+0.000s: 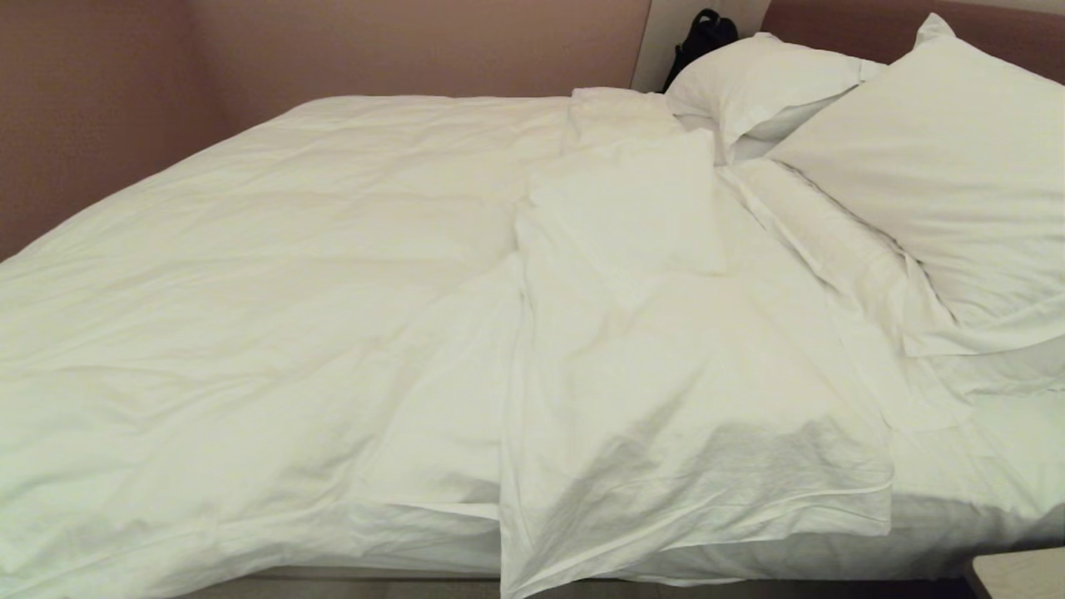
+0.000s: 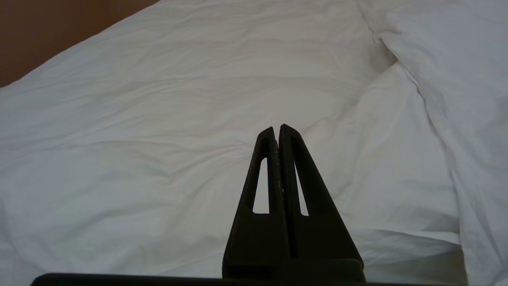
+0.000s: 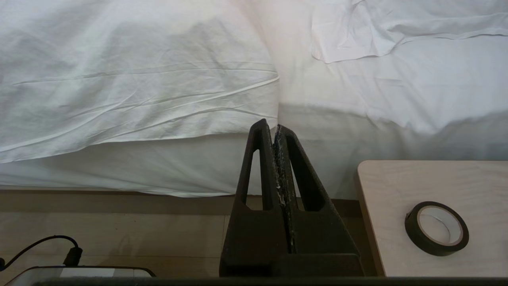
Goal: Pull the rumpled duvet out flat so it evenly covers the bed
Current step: Flatten the corners of the folded blanket
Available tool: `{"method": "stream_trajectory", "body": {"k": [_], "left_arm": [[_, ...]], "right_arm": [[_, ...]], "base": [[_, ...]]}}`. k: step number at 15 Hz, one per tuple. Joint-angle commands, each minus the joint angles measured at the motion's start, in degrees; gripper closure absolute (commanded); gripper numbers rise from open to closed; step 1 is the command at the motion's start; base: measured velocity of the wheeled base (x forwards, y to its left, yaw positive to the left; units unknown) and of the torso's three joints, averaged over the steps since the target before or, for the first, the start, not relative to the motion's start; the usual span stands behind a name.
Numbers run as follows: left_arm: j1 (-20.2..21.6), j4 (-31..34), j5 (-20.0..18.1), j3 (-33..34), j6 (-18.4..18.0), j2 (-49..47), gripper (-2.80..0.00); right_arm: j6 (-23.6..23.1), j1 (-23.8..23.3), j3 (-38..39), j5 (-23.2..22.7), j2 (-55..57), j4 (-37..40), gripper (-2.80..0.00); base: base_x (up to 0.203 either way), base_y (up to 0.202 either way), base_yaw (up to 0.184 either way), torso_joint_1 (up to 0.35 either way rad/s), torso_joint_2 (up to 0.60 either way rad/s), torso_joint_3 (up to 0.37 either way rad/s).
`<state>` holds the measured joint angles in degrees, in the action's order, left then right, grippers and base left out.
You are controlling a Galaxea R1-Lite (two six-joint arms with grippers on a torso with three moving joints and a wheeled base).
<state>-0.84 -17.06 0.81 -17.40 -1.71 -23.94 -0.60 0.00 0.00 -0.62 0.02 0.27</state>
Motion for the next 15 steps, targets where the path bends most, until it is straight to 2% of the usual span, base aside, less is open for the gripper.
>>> {"method": "stream_trajectory", "body": {"k": [1, 7, 15], "left_arm": [[1.09, 1.57, -0.07, 0.28, -0.03, 3.19, 0.00], [2.25, 8.36, -0.10, 1.64, -0.13, 10.32, 0.00], [1.81, 8.98, -1.20, 8.13, 0.06, 14.27, 0.00]], "right_arm": [[-0.02, 0.00, 0.00, 0.00, -0.02, 0.00, 0.00], [-0.02, 0.00, 0.00, 0.08, -0.02, 0.00, 0.00], [-0.02, 0.00, 0.00, 0.00, -0.02, 0.00, 0.00]], "base": [[0.000, 0.000, 0.000, 0.000, 0.00, 0.000], [0.000, 0.000, 0.000, 0.000, 0.00, 0.000], [0.000, 0.000, 0.000, 0.000, 0.00, 0.000]]}}
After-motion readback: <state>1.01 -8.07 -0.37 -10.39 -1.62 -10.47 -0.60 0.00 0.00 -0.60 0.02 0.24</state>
